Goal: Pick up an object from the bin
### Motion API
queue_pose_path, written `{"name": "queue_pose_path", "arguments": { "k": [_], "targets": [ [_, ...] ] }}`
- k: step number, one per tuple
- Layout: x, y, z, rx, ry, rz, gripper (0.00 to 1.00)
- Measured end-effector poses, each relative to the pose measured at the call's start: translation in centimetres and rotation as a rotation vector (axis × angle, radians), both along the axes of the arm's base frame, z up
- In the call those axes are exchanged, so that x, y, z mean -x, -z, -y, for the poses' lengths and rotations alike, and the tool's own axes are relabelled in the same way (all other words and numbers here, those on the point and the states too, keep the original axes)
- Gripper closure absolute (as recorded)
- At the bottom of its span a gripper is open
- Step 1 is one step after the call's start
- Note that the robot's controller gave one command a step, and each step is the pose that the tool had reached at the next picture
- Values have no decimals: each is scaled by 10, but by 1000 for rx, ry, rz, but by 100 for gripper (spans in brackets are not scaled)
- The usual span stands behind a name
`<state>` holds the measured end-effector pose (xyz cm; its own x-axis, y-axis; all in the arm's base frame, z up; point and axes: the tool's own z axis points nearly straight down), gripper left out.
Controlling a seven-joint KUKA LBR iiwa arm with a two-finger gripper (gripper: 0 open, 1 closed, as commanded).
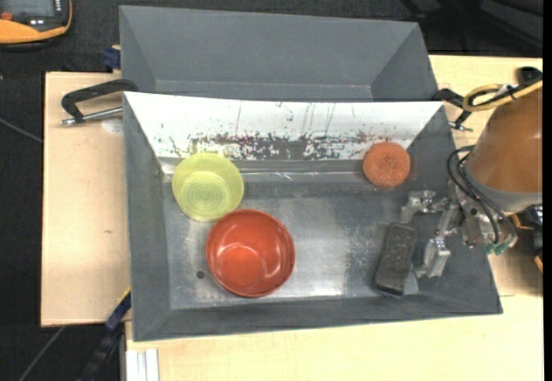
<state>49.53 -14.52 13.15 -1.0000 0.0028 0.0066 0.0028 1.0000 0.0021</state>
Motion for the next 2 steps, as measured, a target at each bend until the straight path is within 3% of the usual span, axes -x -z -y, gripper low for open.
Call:
{"name": "queue_pose_path", "arguments": {
  "k": [1, 2],
  "targets": [
    [-9, -10, 7, 1, -113, 7, 0],
    [-44, 56, 9, 0, -300, 8, 0]
  ]
}}
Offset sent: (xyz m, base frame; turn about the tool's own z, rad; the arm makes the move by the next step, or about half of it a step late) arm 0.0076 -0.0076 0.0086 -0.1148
